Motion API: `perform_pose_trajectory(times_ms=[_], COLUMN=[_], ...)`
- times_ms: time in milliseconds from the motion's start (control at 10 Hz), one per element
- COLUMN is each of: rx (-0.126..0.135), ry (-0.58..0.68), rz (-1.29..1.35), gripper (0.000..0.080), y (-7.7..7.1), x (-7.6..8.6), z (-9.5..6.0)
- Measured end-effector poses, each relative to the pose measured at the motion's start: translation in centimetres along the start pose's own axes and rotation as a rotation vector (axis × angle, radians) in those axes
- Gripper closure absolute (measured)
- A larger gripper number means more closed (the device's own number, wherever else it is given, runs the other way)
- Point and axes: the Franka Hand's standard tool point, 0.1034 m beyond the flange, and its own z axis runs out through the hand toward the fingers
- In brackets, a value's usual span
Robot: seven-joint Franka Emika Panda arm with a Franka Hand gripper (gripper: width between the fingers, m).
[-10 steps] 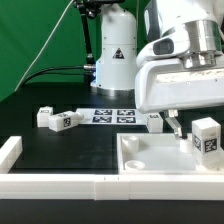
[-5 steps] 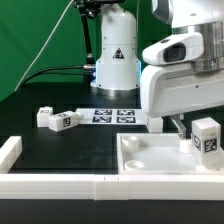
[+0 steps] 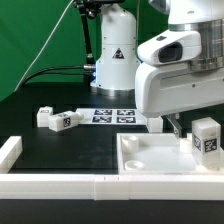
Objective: Assemble one leg
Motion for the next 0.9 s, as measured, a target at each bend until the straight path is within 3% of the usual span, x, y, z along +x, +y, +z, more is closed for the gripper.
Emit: perform_pose_trajectory(times_ms=[300,400,500,600,700,900], rx=[0.0,0.0,0.0,0.0,0.0,0.001], ry=[0.008,0.008,0.007,0.007,0.008,0.008], rz=[0.003,0.002,0.002,0.002,0.002,0.04], gripper=[0.015,0.0253,0.0253,0.0442,0.0509,0.0509], y=[0.21,0.19,0.2,0.2,0.2,0.18], x=[0.51,0.48,0.47,0.47,0.47,0.47], z=[-0.6,-0.55,-0.53,-0.52,-0.52,-0.52])
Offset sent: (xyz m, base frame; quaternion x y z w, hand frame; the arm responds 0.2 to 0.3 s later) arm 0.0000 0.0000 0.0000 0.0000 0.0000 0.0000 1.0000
